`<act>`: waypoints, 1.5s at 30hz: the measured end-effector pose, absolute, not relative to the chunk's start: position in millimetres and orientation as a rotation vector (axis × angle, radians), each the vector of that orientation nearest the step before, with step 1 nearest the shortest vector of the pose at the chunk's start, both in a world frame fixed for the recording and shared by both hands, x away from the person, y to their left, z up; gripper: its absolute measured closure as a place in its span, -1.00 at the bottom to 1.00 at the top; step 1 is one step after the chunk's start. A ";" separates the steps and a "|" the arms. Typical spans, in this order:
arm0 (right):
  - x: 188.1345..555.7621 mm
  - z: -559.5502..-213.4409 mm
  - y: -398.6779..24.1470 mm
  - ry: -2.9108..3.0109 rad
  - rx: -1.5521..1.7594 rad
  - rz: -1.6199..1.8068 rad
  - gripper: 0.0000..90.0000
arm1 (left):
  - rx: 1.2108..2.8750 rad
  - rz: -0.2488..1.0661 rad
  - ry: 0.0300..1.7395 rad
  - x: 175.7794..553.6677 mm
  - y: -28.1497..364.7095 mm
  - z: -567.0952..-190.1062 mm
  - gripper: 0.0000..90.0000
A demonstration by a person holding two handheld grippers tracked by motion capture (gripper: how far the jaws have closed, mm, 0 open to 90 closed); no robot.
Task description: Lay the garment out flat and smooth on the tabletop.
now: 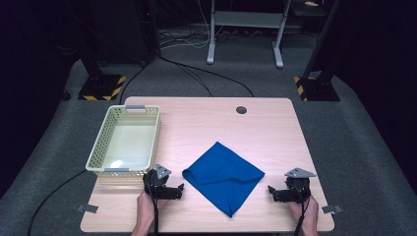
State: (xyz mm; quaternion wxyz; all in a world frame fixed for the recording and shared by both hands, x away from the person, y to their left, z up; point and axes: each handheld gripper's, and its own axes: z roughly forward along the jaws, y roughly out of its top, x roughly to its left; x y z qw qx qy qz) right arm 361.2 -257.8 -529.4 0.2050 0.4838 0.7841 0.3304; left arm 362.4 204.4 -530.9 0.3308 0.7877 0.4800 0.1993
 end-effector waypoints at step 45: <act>393.0 -492.0 -126.2 2.429 1.032 1.036 -0.88 | 2.130 0.426 1.061 369.4 143.3 -530.0 -1.00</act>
